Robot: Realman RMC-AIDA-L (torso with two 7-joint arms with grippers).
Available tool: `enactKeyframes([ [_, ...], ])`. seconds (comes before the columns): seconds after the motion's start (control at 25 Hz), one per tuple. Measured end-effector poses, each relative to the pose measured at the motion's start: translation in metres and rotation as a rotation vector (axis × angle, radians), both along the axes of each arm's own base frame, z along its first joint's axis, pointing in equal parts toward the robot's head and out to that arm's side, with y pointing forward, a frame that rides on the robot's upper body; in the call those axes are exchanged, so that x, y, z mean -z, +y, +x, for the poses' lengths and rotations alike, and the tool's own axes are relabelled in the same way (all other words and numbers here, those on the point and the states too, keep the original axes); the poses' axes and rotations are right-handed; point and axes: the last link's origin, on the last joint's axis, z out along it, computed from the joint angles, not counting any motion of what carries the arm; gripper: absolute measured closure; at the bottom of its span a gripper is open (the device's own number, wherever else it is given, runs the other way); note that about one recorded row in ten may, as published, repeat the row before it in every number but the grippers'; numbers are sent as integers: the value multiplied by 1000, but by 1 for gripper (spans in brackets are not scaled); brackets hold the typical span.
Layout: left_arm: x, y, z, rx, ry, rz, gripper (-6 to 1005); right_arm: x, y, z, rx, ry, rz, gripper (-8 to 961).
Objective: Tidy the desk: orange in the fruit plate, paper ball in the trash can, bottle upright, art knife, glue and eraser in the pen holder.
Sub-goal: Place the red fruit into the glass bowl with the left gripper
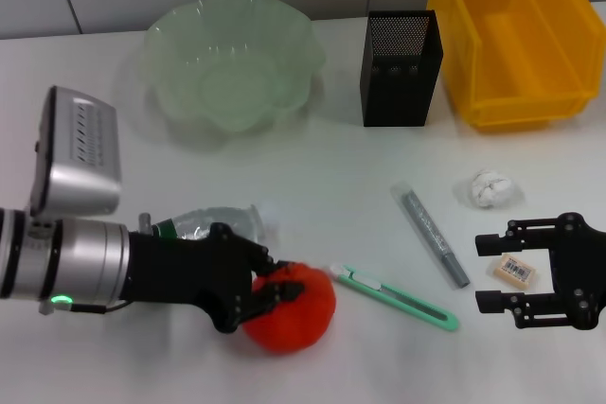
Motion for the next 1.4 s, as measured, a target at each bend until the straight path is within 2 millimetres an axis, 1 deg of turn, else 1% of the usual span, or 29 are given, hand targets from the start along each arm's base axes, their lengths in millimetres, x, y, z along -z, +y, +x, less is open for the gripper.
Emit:
enactKeyframes([
  [0.12, -15, 2, 7, 1, -62, 4, 809, 0, 0, 0, 3, 4, 3, 301],
  [0.16, -28, 4, 12, 10, -102, 11, 816, -1, -1, 0, 3, 7, 4, 301],
  [0.2, -28, 4, 12, 10, -102, 11, 823, -1, -1, 0, 3, 7, 4, 301],
  [0.28, -48, 8, 23, 29, -155, 40, 837, -1, -1, 0, 3, 9, 4, 301],
  [0.32, -48, 8, 23, 29, -155, 40, 837, -1, -1, 0, 3, 9, 4, 301],
  [0.36, -59, 12, 31, 35, -194, 69, 837, -1, -1, 0, 2, 9, 4, 301],
  [0.4, -59, 12, 31, 35, -194, 69, 837, -1, -1, 0, 2, 9, 4, 301],
  [0.52, -74, 22, 41, 39, -243, 126, 836, 0, -1, 0, 3, 15, 2, 301],
  [0.56, -80, 33, 49, 29, -268, 162, 837, 1, 0, -1, 1, 19, 0, 301],
  [0.6, -80, 33, 49, 29, -268, 162, 838, 1, 0, -1, 1, 19, 0, 301],
  [0.64, -82, 37, 53, 26, -276, 174, 840, 1, 0, -1, 0, 21, 0, 301],
  [0.72, -84, 51, 62, 2, -282, 213, 842, 2, 0, -2, -2, 24, -2, 301],
  [0.76, -83, 65, 70, -17, -276, 254, 843, 2, 1, -2, -4, 25, -2, 301],
  [0.8, -83, 65, 70, -17, -276, 254, 844, 2, 1, -2, -4, 25, -2, 301],
  [0.84, -82, 69, 71, -24, -273, 267, 844, 2, 1, -3, -6, 25, -3, 301],
  [0.96, -74, 95, 82, -79, -271, 334, 846, 3, 2, -4, -14, 26, -9, 301],
  [1.04, -74, 95, 82, -79, -271, 334, 848, 4, 3, -5, -16, 28, -10, 301],
  [1.08, -65, 118, 85, -148, -256, 406, 849, 5, 3, -6, -18, 34, -15, 301],
  [1.12, -65, 118, 85, -148, -256, 406, 849, 5, 3, -6, -18, 34, -15, 301],
  [1.16, -59, 128, 86, -174, -236, 446, 850, 7, 4, -7, -19, 40, -19, 301],
  [1.24, -57, 132, 87, -181, -225, 463, 851, 7, 4, -7, -21, 40, -18, 301],
  [1.36, -45, 142, 89, -185, -166, 524, 854, 8, 6, -9, -24, 40, -17, 301],
  [1.4, -45, 142, 89, -185, -166, 524, 854, 8, 6, -9, -24, 40, -17, 301],
])
